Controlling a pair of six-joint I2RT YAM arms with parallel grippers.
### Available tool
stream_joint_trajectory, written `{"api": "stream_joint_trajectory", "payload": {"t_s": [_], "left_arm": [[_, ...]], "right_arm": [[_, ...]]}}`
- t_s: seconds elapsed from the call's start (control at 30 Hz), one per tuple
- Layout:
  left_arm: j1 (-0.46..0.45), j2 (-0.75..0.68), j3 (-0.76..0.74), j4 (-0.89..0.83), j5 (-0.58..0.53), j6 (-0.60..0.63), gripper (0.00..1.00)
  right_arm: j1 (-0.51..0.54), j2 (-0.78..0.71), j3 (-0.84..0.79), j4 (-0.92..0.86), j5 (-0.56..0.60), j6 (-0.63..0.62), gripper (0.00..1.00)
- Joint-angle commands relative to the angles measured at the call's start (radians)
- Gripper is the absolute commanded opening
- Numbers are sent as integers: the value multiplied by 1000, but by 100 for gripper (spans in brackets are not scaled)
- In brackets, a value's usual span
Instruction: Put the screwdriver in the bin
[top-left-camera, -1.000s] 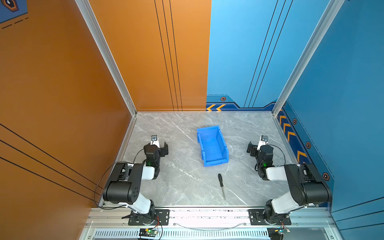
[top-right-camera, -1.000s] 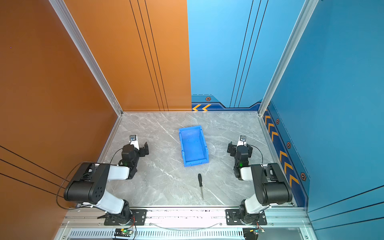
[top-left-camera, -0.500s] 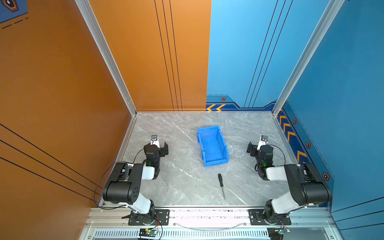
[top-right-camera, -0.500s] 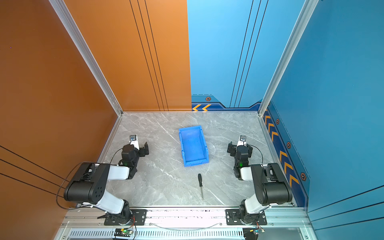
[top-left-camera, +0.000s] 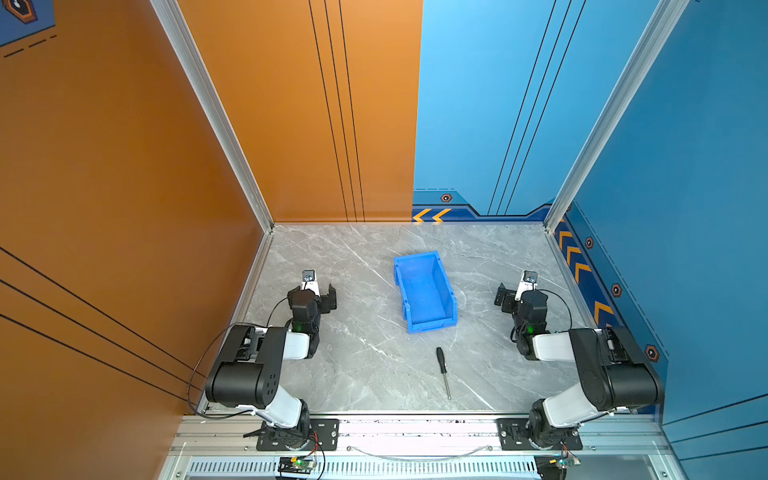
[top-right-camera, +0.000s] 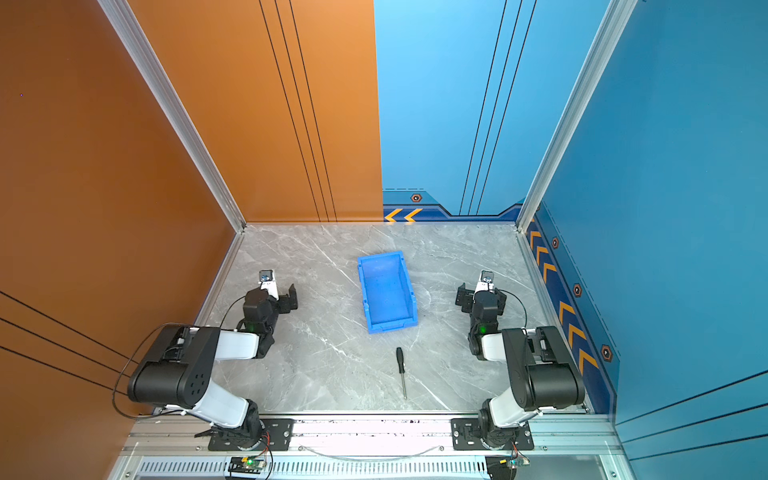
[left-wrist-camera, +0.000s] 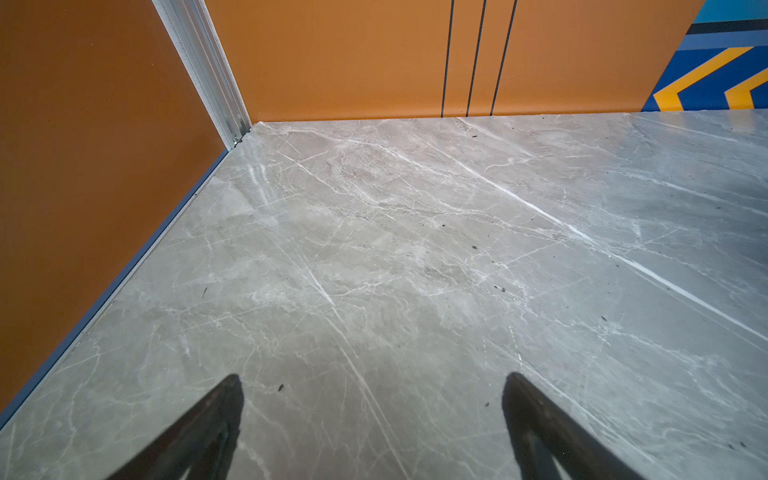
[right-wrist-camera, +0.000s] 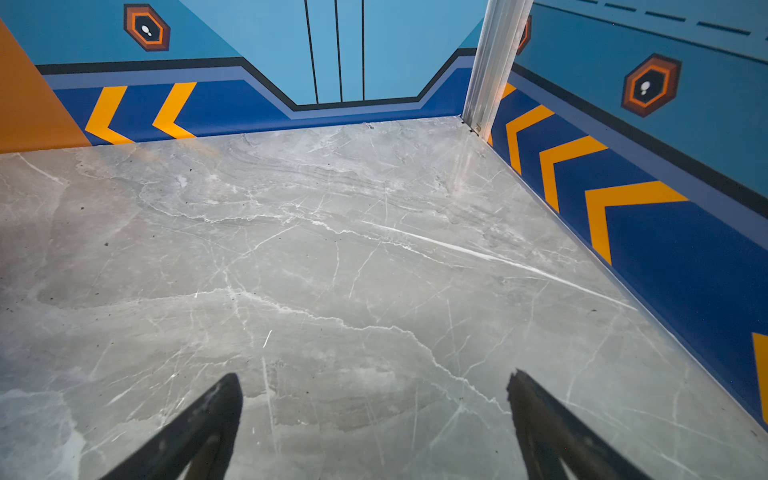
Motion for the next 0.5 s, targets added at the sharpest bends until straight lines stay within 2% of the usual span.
{"api": "stream_joint_trajectory", "payload": {"t_s": [0.0,0.2,0.3,0.4,0.47], "left_arm": [[8,9,2,-3,21,12,98],[8,4,0,-1,21,12,98],[8,-22,-1,-17,20,14,98],[8,-101,7,-109,19,9,98],[10,-167,30,-230,15,0,98]], "right_arm": [[-3,5,8,3,-14,-4,100],[0,4,7,6,-14,-6,100],[12,-39,30,-71,-18,-23,100],[31,-125,36,-153,5,-38,100],[39,-191,28,-200,5,-40,100]]}}
